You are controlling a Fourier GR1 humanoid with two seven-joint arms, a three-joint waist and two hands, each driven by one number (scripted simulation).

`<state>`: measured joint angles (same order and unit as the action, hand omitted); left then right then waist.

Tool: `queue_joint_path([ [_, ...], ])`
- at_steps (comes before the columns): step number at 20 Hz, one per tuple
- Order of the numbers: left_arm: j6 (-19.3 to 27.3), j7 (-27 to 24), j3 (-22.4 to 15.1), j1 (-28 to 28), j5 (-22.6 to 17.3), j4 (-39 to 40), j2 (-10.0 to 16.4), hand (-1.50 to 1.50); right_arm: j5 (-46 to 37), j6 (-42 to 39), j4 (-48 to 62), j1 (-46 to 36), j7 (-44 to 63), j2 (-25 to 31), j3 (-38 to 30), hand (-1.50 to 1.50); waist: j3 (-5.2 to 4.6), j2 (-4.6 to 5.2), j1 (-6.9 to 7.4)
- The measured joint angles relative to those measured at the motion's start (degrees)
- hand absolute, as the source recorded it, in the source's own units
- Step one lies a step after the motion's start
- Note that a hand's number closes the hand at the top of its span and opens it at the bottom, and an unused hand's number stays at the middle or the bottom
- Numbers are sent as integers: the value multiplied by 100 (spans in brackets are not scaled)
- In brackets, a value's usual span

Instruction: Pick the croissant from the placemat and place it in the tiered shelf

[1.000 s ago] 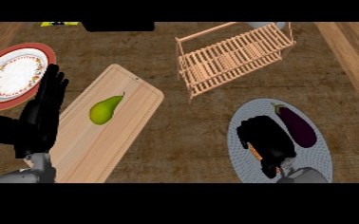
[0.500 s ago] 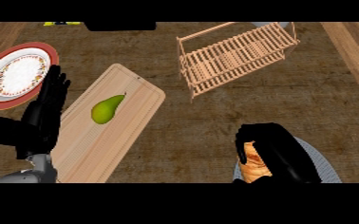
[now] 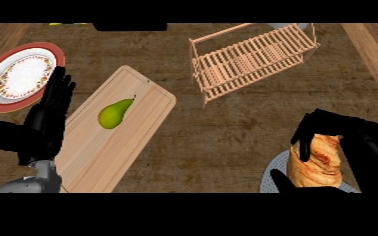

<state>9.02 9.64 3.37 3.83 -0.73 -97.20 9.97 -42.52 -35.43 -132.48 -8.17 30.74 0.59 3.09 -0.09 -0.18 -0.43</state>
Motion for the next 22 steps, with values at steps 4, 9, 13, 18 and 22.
queue_joint_path([
  [4, -35, 82, 20, 16, 2, -100, 24, 0, 346, -337, 169, -1100, 644, 88, -708, 150, 3, 7, 41],
  [9, -80, 45, 24, 78, 31, -13, -34, 0, 635, -105, 767, -1816, 694, 360, -1270, 150, 5, 15, 57],
  [13, -125, -15, 42, 43, 48, 27, -72, 0, 597, 309, 1404, -2177, 510, 522, -1409, 150, 3, 17, 66],
  [18, -178, -6, 97, 116, 51, 75, -61, 0, 435, 1009, 2389, -2517, 67, 615, -1490, 150, -1, 20, 78],
  [22, -59, -24, -24, 113, 210, 54, -210, 0, 219, 1682, 3293, -2634, -566, 663, -1450, 150, 0, 24, 89],
])
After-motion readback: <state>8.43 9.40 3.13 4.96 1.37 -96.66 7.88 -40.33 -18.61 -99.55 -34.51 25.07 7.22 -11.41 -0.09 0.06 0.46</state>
